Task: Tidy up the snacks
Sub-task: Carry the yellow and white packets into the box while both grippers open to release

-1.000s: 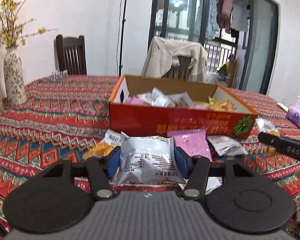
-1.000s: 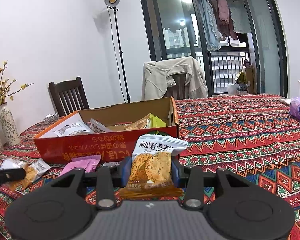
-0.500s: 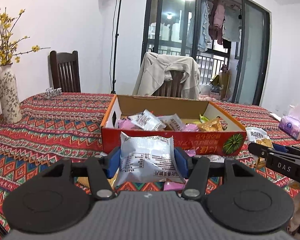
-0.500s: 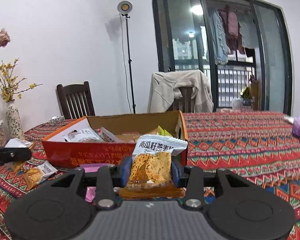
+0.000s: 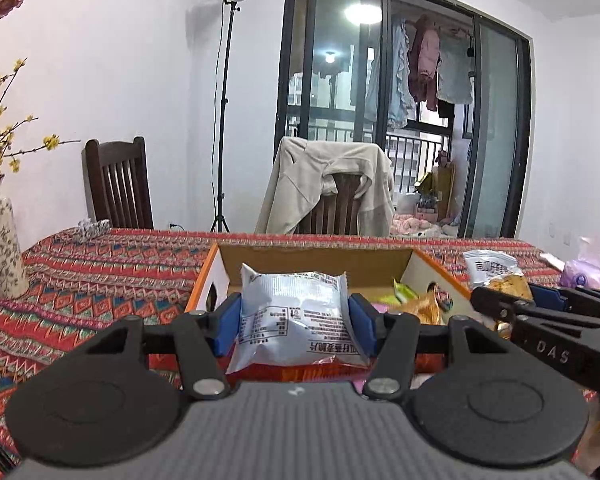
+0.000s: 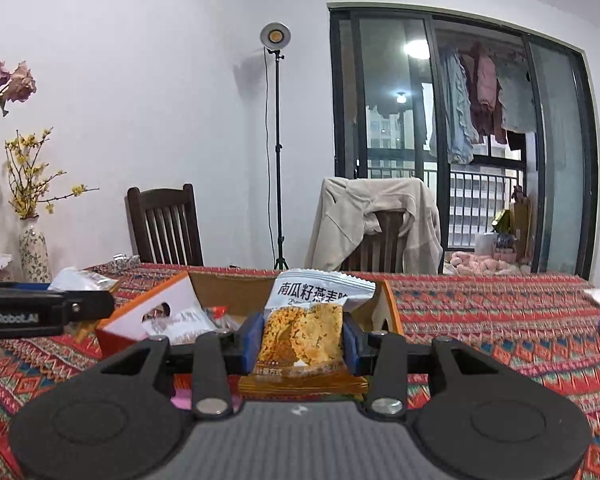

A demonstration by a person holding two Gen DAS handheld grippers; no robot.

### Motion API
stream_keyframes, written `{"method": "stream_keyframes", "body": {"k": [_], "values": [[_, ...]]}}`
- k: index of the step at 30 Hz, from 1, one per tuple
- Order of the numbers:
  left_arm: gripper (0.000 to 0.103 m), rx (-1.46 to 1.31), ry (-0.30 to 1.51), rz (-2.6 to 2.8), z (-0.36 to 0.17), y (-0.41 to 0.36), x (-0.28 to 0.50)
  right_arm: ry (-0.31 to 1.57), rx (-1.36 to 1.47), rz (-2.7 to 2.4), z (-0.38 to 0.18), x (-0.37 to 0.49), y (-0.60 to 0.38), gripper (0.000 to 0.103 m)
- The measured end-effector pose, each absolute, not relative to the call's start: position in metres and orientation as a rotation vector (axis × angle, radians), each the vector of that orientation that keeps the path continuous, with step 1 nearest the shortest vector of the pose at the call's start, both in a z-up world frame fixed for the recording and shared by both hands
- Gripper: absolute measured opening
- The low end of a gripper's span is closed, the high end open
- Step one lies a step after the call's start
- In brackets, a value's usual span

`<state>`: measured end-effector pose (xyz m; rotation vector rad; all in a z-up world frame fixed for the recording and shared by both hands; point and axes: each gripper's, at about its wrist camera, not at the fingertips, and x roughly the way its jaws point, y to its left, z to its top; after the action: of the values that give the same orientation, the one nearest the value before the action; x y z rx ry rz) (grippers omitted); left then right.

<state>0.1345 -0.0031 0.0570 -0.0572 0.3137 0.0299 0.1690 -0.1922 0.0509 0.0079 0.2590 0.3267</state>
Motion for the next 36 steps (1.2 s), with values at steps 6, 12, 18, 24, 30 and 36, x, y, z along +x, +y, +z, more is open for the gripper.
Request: {"method": "stream_keyframes", "body": {"k": [6, 12, 18, 24, 30, 36], "values": [[0.058, -0.067, 0.292, 0.04, 0.065, -0.004, 0.161, 0.242, 0.005, 0.33, 0.065, 0.193, -0.177, 0.04], [0.059, -0.107, 0.289, 0.079, 0.069, 0.002, 0.197, 0.247, 0.024, 0.325, 0.07, 0.224, -0.165, 0.04], [0.058, -0.161, 0.298, 0.126, 0.062, 0.014, 0.233, 0.279, 0.041, 0.309, 0.062, 0.259, -0.154, 0.04], [0.058, -0.163, 0.357, 0.143, 0.034, 0.026, 0.255, 0.321, 0.054, 0.317, 0.037, 0.278, -0.155, 0.04], [0.058, -0.118, 0.368, 0.151, 0.022, 0.025, 0.26, 0.349, 0.035, 0.33, 0.028, 0.281, -0.153, 0.04], [0.06, -0.111, 0.351, 0.133, 0.019, 0.023, 0.257, 0.35, 0.022, 0.32, 0.026, 0.276, -0.153, 0.04]]}}
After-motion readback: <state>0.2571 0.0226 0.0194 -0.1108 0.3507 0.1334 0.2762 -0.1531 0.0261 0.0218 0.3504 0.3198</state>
